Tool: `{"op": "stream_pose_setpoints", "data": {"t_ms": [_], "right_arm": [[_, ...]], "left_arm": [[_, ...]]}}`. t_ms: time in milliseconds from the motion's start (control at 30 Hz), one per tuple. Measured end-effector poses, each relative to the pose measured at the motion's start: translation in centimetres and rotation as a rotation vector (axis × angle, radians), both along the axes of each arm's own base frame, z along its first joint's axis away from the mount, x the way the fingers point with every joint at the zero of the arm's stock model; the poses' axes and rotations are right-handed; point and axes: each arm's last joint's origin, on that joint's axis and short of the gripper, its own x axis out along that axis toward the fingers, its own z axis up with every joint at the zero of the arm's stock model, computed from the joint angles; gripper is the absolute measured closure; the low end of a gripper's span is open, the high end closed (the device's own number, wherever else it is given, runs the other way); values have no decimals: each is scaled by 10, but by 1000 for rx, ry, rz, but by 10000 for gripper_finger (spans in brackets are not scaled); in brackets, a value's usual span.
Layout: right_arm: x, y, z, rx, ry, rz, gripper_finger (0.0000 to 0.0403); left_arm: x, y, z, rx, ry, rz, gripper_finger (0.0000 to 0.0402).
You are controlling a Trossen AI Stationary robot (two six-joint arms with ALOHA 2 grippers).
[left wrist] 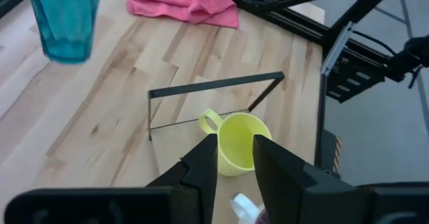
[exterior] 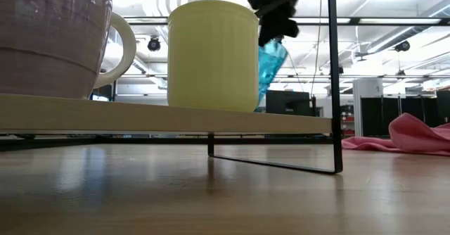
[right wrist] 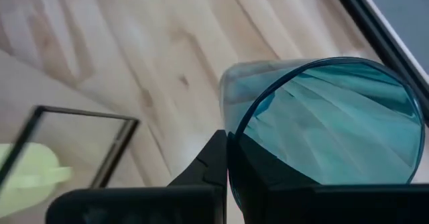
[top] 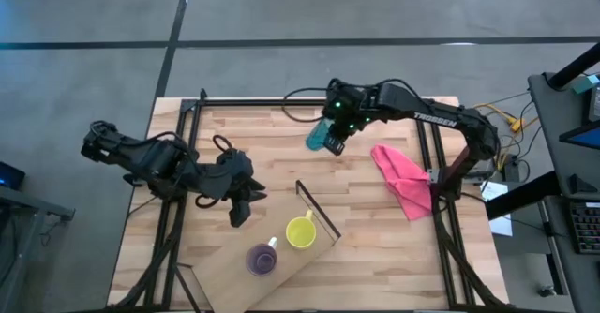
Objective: Stack small to large cups/mugs on shelf
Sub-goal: Put the blue cup on the shelf
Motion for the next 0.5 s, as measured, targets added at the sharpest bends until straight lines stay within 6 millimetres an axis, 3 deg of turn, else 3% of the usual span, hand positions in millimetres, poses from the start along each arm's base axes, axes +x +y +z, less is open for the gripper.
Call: {"op": "stream_pose_setpoints", "data": {"t_ms": [167,500], "right_arm": [[32,12,1,-11,-7,66,394],[77,5,12,5,-25,78,394]], "left_arm": [[1,5,0,0,-1,20,320],[-9,8,5,-7,-3,24,320]]}}
